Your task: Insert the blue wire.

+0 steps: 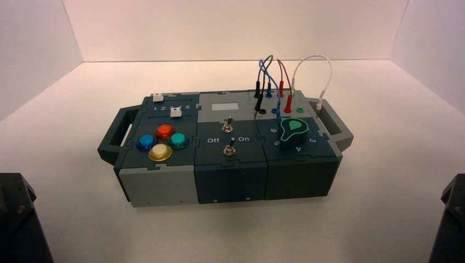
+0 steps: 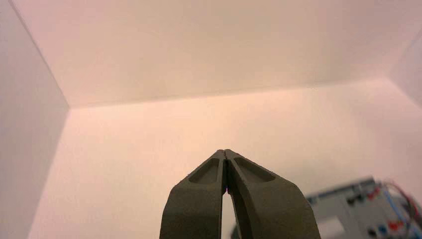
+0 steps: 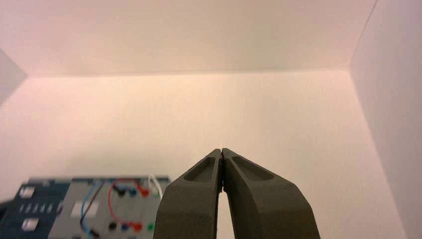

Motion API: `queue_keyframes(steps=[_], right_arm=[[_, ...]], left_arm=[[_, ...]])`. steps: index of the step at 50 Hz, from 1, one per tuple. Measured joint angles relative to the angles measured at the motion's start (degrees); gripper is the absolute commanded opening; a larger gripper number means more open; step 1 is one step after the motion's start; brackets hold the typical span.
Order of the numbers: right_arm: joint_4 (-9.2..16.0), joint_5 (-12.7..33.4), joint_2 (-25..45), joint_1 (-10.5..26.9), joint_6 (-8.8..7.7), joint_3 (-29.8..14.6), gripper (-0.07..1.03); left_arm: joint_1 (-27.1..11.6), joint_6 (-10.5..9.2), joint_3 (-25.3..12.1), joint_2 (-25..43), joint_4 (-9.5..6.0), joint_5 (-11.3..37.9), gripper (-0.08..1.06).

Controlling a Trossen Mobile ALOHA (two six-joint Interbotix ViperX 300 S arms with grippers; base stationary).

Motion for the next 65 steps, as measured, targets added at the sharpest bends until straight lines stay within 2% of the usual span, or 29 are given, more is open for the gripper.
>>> queue_keyframes(steps=[3, 8, 10, 14, 19, 20, 22, 27, 31, 40, 65], right_arm=[[0.9, 2.6, 0.6, 1.8, -0.09, -0.2, -0.02], [2.9, 7.5, 3.3, 7.5, -0.09, -1.1, -0.02], [3.0, 7.7, 3.5, 7.7, 0.00, -1.2, -0.02], [4.6, 12.2, 7.2, 13.2, -0.09, -2.9, 0.01], [4.9, 14.6, 10.9, 17.6, -0.09, -4.5, 0.14], [5.0, 15.0, 12.7, 19.7, -0.18, -4.9, 0.16], [5.1, 15.3, 13.9, 20.8, -0.26, -5.4, 0.20], [5.3, 15.8, 16.8, 23.6, -0.35, -6.1, 0.41], [5.5, 16.3, 18.1, 24.5, -0.35, -6.6, 0.46], [6.3, 20.6, 25.0, 26.0, -0.88, -8.7, 0.46], [7.0, 20.8, 38.5, 28.7, -1.05, -12.5, 0.46]], left_arm=[[-1.3, 0.35, 0.0, 0.6, 0.00, 4.0, -0.03], [-4.5, 0.70, -0.1, 1.9, 0.00, 8.3, -0.03], [-5.2, 0.70, 0.0, 2.0, 0.00, 9.0, -0.03], [-7.9, 0.79, 0.0, 2.0, 0.00, 11.5, -0.03], [-10.4, 0.79, 0.1, 2.1, 0.00, 12.7, -0.03], [-10.5, 0.70, 0.1, 2.1, 0.00, 12.7, -0.03], [-11.3, 0.70, 0.3, 2.2, 0.00, 12.7, -0.03], [-12.5, 0.79, 0.5, 2.4, -0.09, 13.0, -0.03], [-12.8, 0.79, 1.0, 2.6, -0.09, 13.1, -0.03], [-15.6, 0.79, 1.9, 4.9, -0.18, 13.2, -0.03], [-17.8, 0.88, 2.4, 8.7, -0.26, 11.3, -0.03]])
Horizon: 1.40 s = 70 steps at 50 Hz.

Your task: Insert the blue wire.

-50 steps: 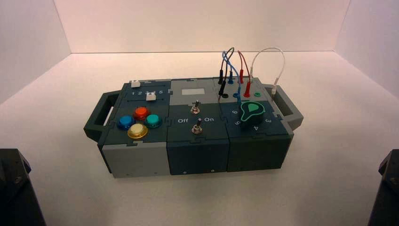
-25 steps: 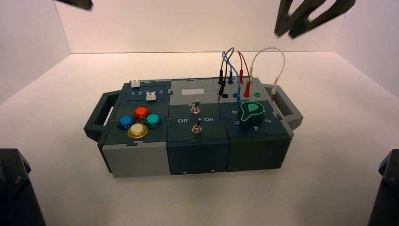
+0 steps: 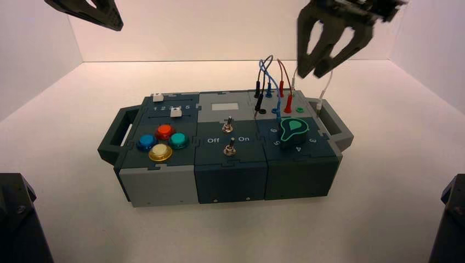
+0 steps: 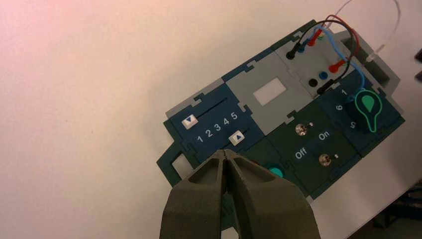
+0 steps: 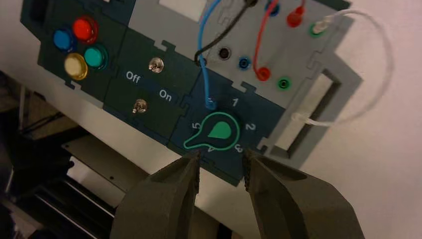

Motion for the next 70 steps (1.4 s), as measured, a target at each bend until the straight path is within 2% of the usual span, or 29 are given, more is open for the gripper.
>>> queue_keyframes(steps=[20, 70], right_arm=[[0.4, -0.1, 10.6, 1.8, -0.26, -4.0, 0.52], [0.2, -1.8, 18.7, 1.8, -0.79, -7.4, 0.52]], left_arm=[[-0.1, -0.09, 0.3, -0.1, 0.00, -0.7, -0.03], [-0.2, 0.00, 0.3, -0.5, 0.00, -0.9, -0.03]])
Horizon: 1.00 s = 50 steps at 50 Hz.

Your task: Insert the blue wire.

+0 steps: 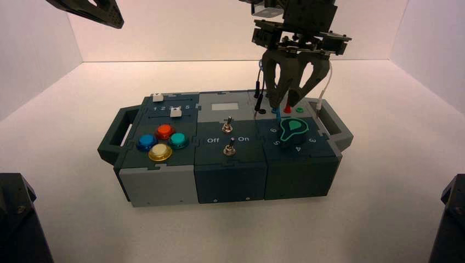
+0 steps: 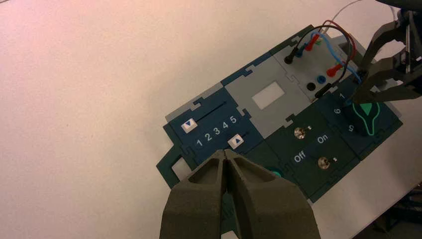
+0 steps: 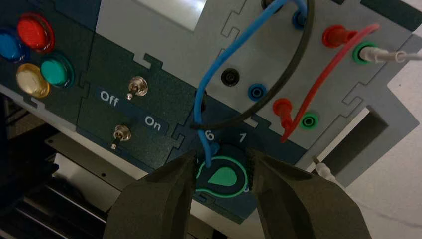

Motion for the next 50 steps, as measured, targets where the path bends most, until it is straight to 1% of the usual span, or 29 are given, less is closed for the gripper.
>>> queue_keyframes(steps=[7, 28, 34, 39, 50], right_arm=[[0.1, 0.0, 1.1, 0.0, 0.00, -0.4, 0.50], [0.0, 0.0, 2.0, 0.0, -0.09, -0.4, 0.50], [0.0, 0.0, 2.2, -0.1, -0.09, -0.4, 0.44], [0.1, 0.1, 2.5, 0.0, -0.09, -0.4, 0.44], [0.2, 0.4, 4.0, 1.4, -0.09, -1.2, 0.44]], left_arm=[[0.0, 0.00, 0.0, -0.1, 0.00, 0.0, -0.03], [0.0, 0.00, 0.0, -0.4, 0.00, -0.2, -0.03], [0.0, 0.00, 0.0, -0.5, 0.00, -0.3, -0.03], [0.0, 0.00, 0.0, -0.4, 0.00, -0.3, -0.03], [0.0, 0.00, 0.0, -0.5, 0.00, -0.3, -0.03]])
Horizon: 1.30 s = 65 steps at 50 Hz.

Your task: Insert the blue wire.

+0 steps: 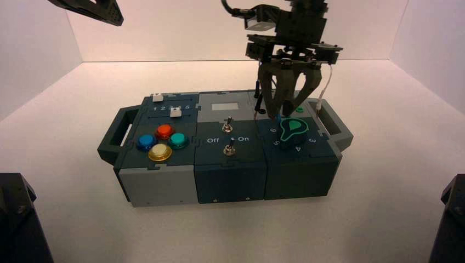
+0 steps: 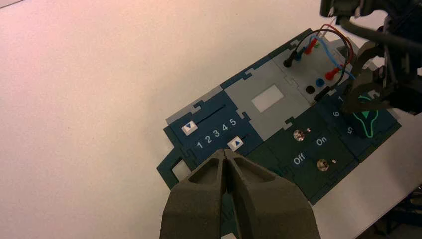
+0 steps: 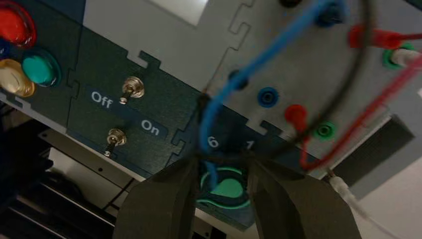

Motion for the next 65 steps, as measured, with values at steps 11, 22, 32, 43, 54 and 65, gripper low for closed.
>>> queue_keyframes(steps=[11, 22, 32, 43, 54, 65], right_arm=[[0.0, 0.1, 0.7, 0.4, 0.00, -0.7, 0.43], [0.0, 0.6, 0.7, 0.4, 0.00, -0.8, 0.43], [-0.1, 0.8, 0.7, 0.4, 0.00, -0.8, 0.42], [-0.2, 0.8, 0.7, 0.4, 0.00, -0.8, 0.19], [-0.7, 0.7, 0.8, 0.4, 0.18, -0.8, 0.03], [-1.8, 0.4, 0.7, 0.4, 0.44, -0.8, -0.02]], left_arm=[[0.0, 0.00, 0.0, -0.2, 0.00, 0.0, -0.03], [0.1, 0.00, -0.1, -0.9, 0.00, -0.1, -0.03], [0.0, 0.00, -0.1, -1.0, 0.00, -0.1, -0.03], [0.0, 0.00, 0.0, -1.1, 0.00, 0.0, -0.03], [0.0, 0.00, 0.0, -1.1, 0.00, -0.1, -0.03], [0.0, 0.00, 0.0, -1.1, 0.00, -0.1, -0.03]])
